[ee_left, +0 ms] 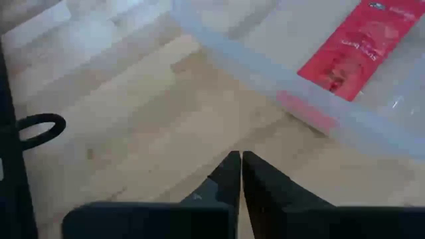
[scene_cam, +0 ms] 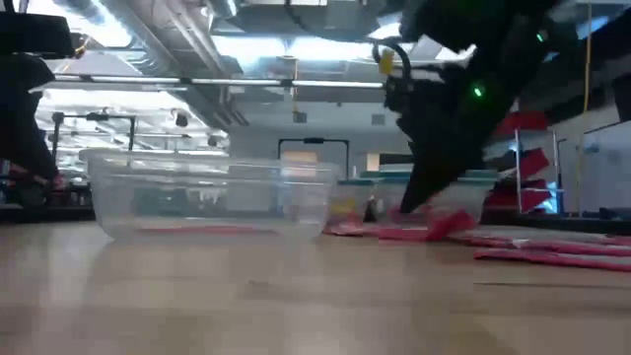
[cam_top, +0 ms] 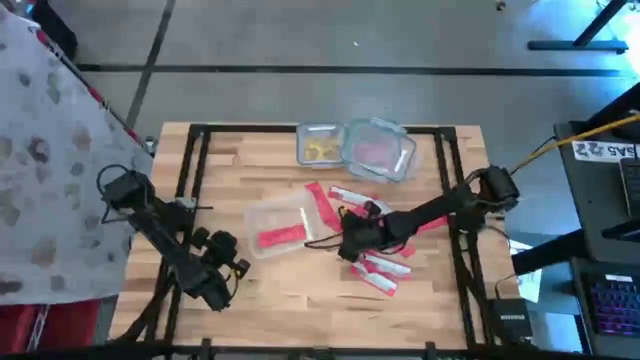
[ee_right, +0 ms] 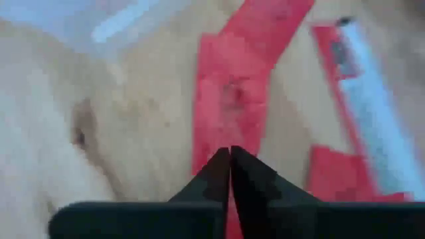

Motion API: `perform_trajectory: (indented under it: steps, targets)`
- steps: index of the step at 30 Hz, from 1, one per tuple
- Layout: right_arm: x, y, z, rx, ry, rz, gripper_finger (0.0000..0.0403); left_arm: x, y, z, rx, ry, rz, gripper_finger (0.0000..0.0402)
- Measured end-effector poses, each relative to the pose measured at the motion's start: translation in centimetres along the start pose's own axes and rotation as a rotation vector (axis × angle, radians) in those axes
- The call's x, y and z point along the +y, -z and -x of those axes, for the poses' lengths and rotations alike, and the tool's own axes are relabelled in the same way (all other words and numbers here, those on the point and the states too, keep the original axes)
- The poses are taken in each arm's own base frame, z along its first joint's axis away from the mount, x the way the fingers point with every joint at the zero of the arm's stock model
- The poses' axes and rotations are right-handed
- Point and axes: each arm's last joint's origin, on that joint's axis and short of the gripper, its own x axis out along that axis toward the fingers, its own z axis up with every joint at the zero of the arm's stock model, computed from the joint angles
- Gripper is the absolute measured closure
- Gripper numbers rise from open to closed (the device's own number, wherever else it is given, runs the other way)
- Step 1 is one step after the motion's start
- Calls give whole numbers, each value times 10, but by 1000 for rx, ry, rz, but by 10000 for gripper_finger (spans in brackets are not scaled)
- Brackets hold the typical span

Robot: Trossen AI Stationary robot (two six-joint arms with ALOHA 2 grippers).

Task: Sort candy
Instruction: Put the pink strip candy into the rectangular transparent bin

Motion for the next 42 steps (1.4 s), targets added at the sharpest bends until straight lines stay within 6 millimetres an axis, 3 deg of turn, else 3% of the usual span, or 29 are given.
perform_trajectory:
  steps: [3, 8, 17, 21, 25, 32, 39, 42]
  targets:
    - [4, -11, 9, -5, -23, 49, 403, 0, 0, 0, 0, 0, 0, 402]
    - [7, -10, 8, 67, -148, 67, 388, 0, 0, 0, 0, -1, -1, 402]
    - [-3, 18, -10, 137, -170, 62, 239, 0, 0, 0, -3, 3, 2, 402]
    - [-6, 30, -17, 131, -187, 18, 215, 0, 0, 0, -6, 5, 2, 402]
    - [-10, 39, -20, 144, -169, -23, 246, 0, 0, 0, -6, 6, 3, 402]
    - [-12, 43, -21, 155, -136, -35, 389, -1, 0, 0, -3, 15, 11, 402]
    - [-10, 38, -12, 129, -64, -4, 399, -2, 0, 0, -2, 18, 13, 402]
    - [-6, 26, 5, 64, -12, 14, 401, -2, 0, 0, -2, 18, 13, 402]
